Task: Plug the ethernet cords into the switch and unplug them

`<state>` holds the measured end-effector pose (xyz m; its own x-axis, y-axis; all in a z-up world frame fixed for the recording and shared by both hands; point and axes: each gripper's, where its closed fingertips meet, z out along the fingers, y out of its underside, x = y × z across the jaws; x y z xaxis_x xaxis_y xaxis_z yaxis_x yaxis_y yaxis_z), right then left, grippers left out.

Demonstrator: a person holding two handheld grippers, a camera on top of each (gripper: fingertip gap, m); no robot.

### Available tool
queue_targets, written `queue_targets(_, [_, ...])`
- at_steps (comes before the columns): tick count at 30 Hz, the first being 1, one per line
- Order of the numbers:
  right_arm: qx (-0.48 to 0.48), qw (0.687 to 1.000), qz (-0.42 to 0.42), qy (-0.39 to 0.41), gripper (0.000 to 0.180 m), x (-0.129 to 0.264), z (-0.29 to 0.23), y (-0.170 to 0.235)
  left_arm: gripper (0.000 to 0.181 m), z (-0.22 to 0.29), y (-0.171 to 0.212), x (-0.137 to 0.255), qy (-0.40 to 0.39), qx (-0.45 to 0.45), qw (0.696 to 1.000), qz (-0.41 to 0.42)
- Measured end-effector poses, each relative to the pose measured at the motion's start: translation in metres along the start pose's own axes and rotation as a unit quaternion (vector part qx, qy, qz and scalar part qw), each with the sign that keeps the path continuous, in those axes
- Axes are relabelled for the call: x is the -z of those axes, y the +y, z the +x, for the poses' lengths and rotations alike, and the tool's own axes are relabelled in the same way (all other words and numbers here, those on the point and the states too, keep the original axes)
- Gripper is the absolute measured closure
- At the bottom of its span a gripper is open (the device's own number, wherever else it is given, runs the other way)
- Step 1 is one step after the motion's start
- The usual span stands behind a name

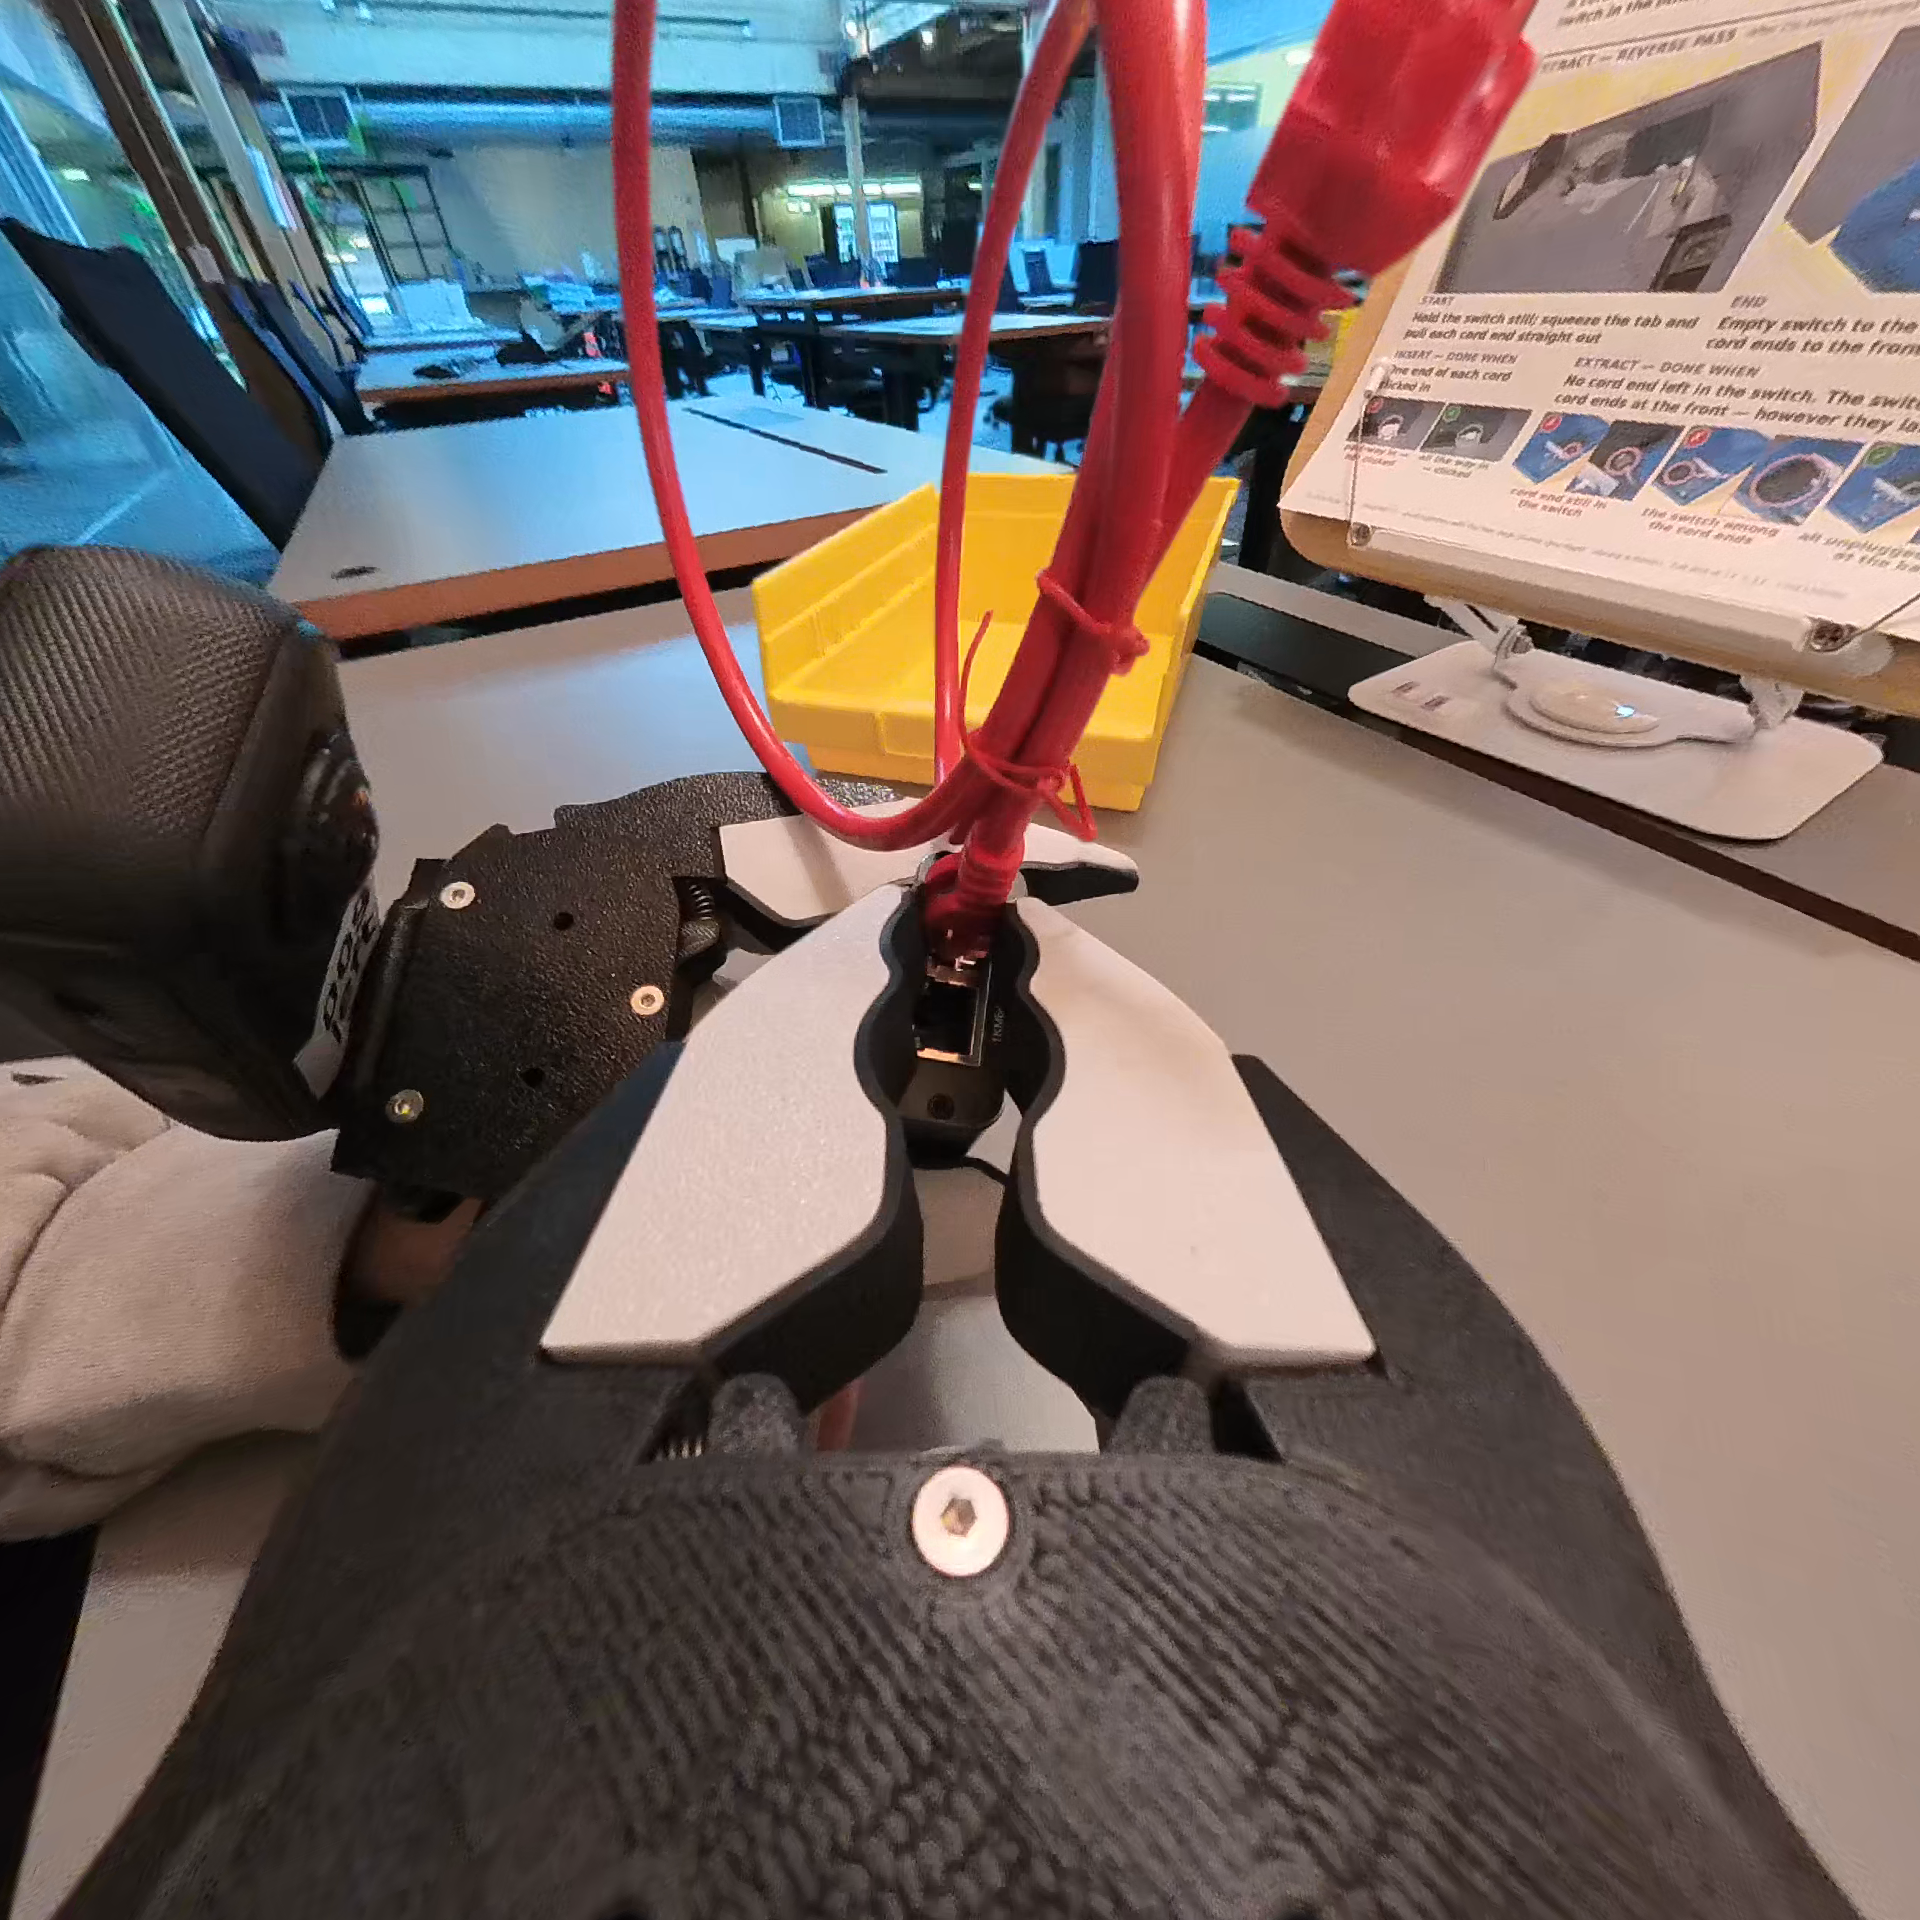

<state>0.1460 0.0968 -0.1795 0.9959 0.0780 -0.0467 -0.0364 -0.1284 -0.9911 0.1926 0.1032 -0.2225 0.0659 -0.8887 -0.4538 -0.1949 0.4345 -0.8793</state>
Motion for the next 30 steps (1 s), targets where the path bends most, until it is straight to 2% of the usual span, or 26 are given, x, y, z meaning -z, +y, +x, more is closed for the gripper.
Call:
queue_targets(7, [0.109,0.992,-0.044,0.041,0.165,0.002,-0.003,-0.002,0.104,0.002,-0.005,0.002,0.009,0.015,1.000,0.018])
queue_targets(13, [0.161,0.983,-0.065,0.056,0.163,0.003,-0.005,-0.003,0.106,0.004,-0.008,0.004,0.022,0.026,0.999,0.034])
queue_targets(20, [0.106,0.993,-0.033,0.028,0.164,0.003,-0.009,-0.008,0.103,-0.003,-0.013,0.009,0.000,0.004,0.999,0.046])
queue_targets(30, [0.210,0.974,-0.055,0.060,0.163,0.004,-0.023,-0.020,0.107,-0.008,-0.028,0.021,-0.003,0.026,0.995,0.094])
